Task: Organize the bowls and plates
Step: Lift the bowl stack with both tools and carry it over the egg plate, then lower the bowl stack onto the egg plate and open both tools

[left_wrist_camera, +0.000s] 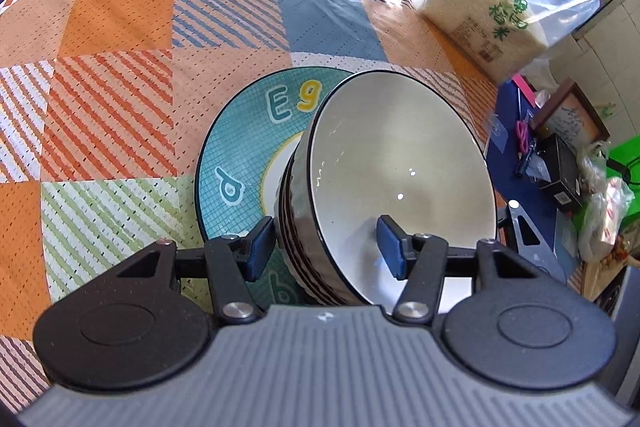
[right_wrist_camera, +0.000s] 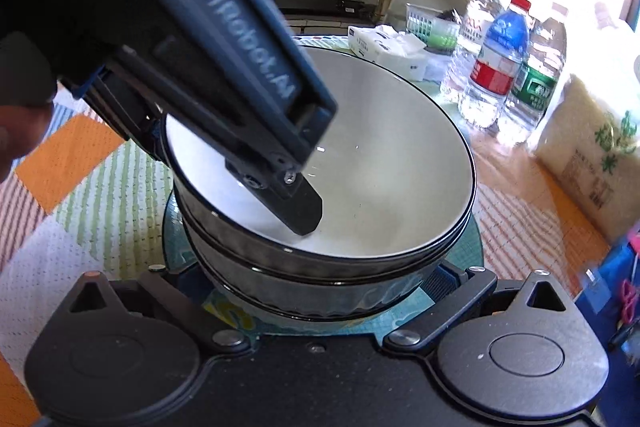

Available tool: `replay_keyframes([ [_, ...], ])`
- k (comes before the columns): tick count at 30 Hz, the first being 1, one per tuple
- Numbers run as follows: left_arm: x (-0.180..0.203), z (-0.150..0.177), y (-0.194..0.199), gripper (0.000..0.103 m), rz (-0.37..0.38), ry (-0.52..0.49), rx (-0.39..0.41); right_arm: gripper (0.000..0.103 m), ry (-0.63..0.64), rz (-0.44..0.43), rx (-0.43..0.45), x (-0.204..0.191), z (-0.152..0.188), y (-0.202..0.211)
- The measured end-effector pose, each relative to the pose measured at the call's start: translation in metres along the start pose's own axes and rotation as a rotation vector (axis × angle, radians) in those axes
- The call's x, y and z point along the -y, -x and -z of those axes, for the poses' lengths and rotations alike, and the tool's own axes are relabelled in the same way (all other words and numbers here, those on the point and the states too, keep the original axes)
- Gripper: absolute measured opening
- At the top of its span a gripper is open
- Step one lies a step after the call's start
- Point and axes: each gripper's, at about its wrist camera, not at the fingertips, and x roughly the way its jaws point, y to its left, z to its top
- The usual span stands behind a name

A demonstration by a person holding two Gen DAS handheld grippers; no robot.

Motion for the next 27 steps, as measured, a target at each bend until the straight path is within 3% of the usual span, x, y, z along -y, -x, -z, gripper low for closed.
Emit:
replay_keyframes([
  [2,0.002,0.002,0.001,0.057,-0.026,0.023,0.018,0.103,0.01,0.011,-0.008,-0.001,-0.001,-0.001],
  [7,0.02,0.012,0.019,0.067,-0.18,-0.009,0.089,0.103,-0.008,0.055,-0.049,-0.006,-0.004,0.002],
  [11,0.022,0.018,0.05,0.072,-0.199,0.035,0.143,0.102,-0.016,0.086,-0.037,-0.013,0.001,0.022],
  [15,0.031,0.029,0.087,0.084,-0.244,-0.004,0.192,0.102,-0.064,0.029,-0.016,-0.009,0.007,0.056],
  [22,0.042,0.064,0.15,0.092,-0.336,-0.031,0.253,0.102,-0.209,-0.004,-0.012,0.006,0.012,0.116],
  [27,0.051,0.09,0.188,0.093,-0.36,-0.074,0.258,0.102,-0.282,0.071,-0.012,0.016,0.012,0.157],
])
